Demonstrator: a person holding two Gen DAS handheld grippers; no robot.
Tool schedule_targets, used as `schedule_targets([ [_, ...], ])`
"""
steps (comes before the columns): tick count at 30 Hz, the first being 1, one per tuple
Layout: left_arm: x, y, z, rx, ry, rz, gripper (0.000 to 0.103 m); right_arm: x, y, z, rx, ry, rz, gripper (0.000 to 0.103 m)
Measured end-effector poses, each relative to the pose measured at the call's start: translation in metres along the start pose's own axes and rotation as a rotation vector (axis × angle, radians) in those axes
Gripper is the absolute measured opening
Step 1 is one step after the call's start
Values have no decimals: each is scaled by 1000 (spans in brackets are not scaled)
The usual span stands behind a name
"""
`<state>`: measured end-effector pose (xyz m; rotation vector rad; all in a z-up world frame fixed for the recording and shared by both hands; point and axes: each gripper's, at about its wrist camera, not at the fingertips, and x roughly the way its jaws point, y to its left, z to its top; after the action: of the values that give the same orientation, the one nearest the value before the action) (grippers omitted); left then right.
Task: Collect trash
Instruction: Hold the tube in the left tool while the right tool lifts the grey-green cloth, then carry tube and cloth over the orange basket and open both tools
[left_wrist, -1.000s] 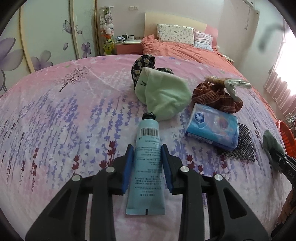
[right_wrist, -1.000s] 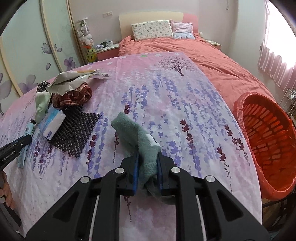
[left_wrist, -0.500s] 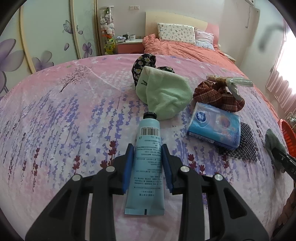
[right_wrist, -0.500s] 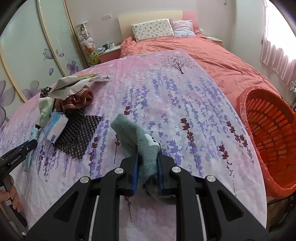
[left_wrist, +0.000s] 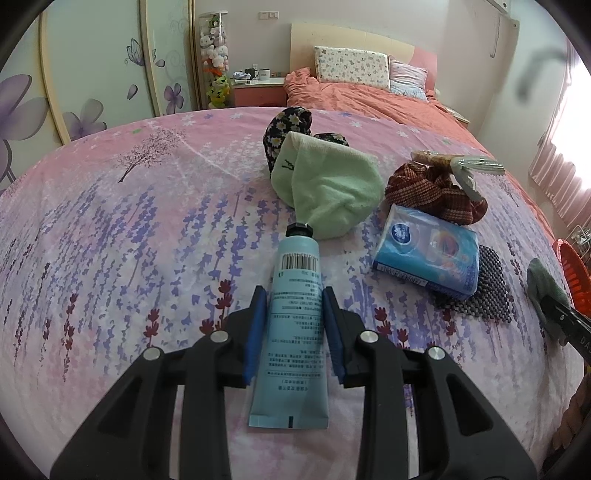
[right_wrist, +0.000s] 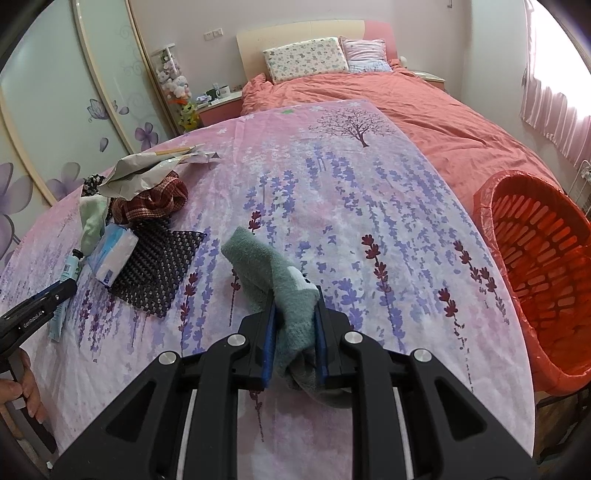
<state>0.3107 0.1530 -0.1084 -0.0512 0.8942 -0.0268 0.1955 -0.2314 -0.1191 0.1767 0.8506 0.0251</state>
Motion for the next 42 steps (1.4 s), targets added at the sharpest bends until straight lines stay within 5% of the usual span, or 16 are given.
schedule_targets([
  [10,4,-6,6,33,0,-18,37,2,13,1,-61,3,-3,35],
  [11,5,-6,6,33,-1,-15,29,3,14,1,-64,3,-5,34],
  [14,5,-6,8,33,-5,-36,28,3,9,2,-45,7,33,11],
  [27,-35,-24,-3,71,-75,-41,28,-52,-23,1,5,-105,73,9],
  [42,-113,-149,1,199,-188,-239,28,-118,-97,1,121,-237,-4,9],
])
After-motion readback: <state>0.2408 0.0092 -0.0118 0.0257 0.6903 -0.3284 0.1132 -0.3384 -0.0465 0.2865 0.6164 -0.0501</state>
